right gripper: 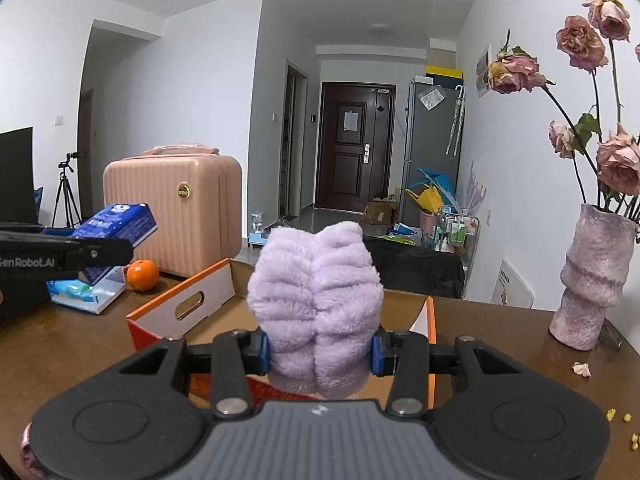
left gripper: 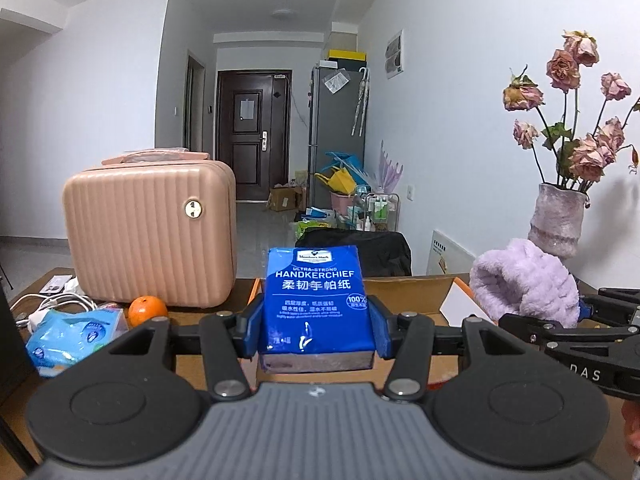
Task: Organize soft objects
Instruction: 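Carry the handkerchief pack and lavender headband with both tools toward the cardboard box, then open the left tool dropping the pack into the box while the right tool releases the headband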
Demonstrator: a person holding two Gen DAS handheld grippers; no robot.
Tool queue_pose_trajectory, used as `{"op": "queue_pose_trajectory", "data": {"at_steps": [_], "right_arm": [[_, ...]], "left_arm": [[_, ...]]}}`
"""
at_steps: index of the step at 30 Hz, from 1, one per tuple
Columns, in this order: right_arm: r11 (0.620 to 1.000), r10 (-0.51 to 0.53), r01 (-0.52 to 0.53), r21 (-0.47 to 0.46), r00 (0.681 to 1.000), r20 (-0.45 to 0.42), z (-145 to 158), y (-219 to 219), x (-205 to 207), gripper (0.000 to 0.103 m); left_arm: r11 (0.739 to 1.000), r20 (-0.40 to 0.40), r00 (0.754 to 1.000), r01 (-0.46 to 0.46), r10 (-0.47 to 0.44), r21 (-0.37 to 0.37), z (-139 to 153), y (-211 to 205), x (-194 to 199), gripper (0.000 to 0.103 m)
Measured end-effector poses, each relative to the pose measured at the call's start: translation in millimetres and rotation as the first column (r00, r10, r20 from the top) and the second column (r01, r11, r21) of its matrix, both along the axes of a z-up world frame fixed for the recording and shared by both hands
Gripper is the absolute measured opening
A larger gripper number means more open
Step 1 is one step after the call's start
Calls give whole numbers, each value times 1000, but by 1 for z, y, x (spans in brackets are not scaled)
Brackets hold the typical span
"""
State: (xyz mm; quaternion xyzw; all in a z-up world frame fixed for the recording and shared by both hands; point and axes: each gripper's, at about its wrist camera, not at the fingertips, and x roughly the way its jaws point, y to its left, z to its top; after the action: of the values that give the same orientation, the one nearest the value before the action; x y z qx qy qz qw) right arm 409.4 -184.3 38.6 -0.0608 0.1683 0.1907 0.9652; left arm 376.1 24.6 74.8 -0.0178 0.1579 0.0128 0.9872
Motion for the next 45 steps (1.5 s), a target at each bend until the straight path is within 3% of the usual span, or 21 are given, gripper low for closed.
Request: {"op": "queue_pose_trajectory", "data": {"at_steps": [15,28,41,42,45], "right_arm": [[1000,-7,7,-21,999,-38,-8,10,59,42],[998,-53,56,26,994,-90,-36,3,88,42],[998,-64,66,12,988,-142,-55,2,102,44],[998,-65,67,10,987,-148,-56,2,103,45],[996,-82,84,6,983,-162,-59,1,108,52]], "left_arm": [[1000,-44,999,-20,21,8,-13,-1,74,53],[999,-75,996,-35,38,39,-40,-7,123,53],[999,-134,991,-23,29,48,-61,-6,136,53],[998,-137,990,-23,30,51,-60,-7,136,56],[997,-119,992,-43,50,60,-59,-7,135,79]]}}
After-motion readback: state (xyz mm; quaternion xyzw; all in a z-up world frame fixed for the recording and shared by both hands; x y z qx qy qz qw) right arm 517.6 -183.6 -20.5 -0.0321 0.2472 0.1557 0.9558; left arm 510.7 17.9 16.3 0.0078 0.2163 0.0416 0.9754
